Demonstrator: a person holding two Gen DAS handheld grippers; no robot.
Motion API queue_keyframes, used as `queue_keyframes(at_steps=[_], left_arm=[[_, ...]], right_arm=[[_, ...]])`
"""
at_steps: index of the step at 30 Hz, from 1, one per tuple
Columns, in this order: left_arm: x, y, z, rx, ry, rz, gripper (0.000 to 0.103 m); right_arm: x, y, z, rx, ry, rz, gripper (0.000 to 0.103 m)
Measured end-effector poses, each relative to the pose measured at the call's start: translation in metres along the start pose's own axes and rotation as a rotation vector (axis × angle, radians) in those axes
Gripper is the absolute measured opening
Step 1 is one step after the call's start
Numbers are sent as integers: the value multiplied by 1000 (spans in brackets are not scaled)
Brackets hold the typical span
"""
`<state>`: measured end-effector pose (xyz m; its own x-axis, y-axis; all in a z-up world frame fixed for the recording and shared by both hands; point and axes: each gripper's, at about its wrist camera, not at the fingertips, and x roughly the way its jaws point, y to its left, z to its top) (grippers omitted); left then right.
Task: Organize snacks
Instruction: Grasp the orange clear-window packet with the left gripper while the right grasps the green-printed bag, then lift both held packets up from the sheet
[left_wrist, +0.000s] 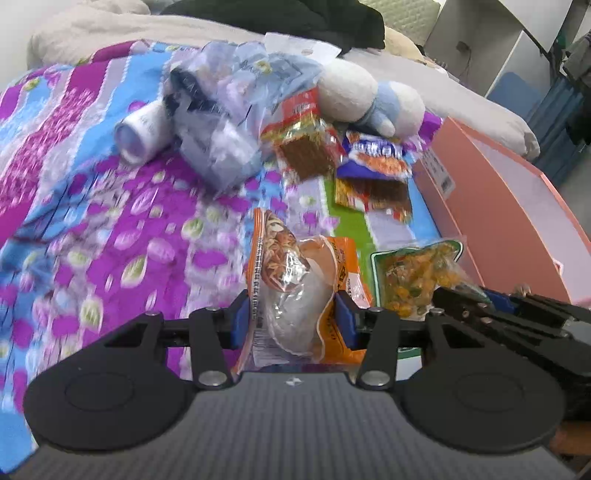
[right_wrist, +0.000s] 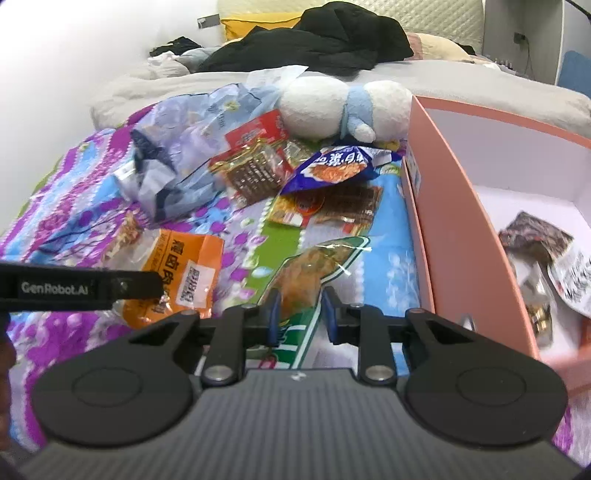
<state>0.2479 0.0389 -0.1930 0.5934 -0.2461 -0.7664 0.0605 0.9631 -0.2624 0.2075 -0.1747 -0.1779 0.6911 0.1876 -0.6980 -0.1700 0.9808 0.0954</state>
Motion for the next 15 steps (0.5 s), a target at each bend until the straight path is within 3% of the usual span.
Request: queue_keyframes(at_steps=[10,15], left_arm=[[-32,7,-55,-21,71,-31,53],[-31,7,-59,-18,71,-8,58]], right_arm=[[-45,-5,-50,21,57,36,27],[-44,-12,-63,59,69,4,44]])
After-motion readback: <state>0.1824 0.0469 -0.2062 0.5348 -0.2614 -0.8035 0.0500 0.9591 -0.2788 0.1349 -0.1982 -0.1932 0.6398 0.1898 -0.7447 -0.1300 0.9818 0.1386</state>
